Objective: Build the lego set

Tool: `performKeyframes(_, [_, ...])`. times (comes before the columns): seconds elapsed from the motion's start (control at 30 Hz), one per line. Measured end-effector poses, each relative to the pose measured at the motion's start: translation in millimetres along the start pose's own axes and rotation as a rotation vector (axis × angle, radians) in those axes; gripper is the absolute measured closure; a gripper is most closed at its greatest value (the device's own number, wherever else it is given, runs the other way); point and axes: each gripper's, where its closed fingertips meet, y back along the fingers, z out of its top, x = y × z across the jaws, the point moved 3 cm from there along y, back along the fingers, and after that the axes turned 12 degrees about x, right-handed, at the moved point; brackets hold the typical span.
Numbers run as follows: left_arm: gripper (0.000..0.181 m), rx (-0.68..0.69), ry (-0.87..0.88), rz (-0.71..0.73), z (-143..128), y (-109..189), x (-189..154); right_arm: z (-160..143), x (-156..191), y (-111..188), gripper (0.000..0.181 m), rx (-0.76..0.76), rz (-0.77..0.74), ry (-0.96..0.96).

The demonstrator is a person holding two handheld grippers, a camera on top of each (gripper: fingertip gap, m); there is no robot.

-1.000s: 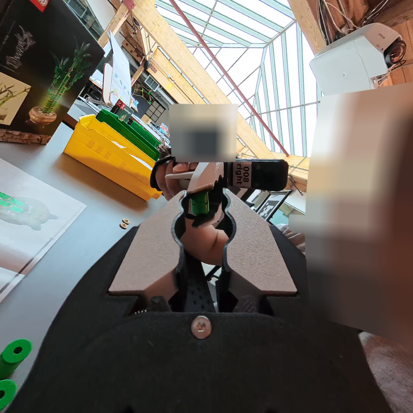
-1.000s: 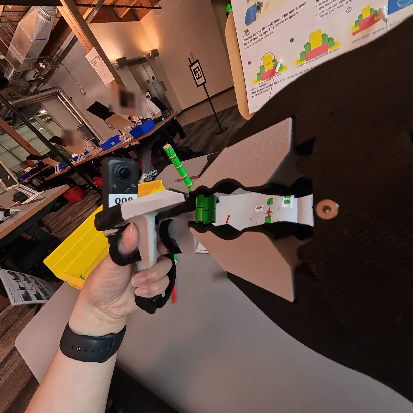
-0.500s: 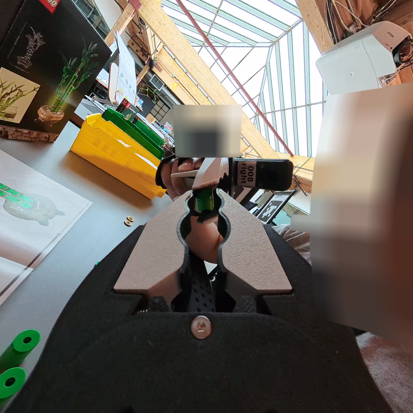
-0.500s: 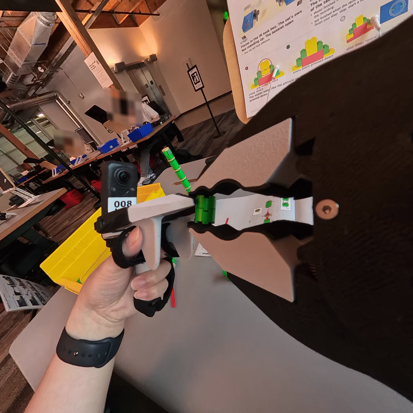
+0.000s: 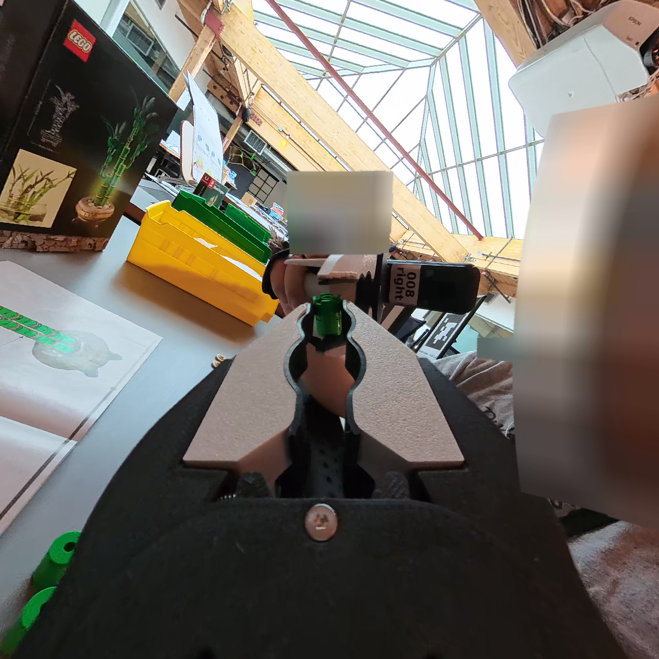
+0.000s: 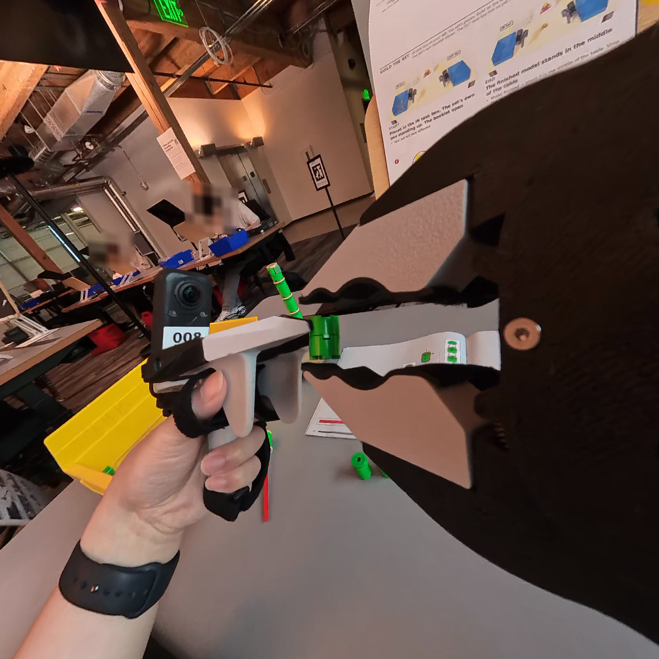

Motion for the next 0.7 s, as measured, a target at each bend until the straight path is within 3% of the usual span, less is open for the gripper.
performKeyframes(0.1, [0.169, -0.002, 0.000, 0.010, 0.2, 0.3, 1.0, 0.3, 3.5, 0.3, 0.149, 0.006, 0.029, 0.004])
performKeyframes(0.17, [0.169, 0.013, -0.008, 0.030, -1.5, -0.5, 2.8, 0.2, 3.5, 0.6, 0.159, 0.018, 0.013, 0.028])
performKeyframes(0.7, [0.169, 0.023, -0.010, 0.046, -2.2, -0.5, 4.1, -1.9, 4.2, -0.6, 0.159, 0.020, 0.058, -0.011])
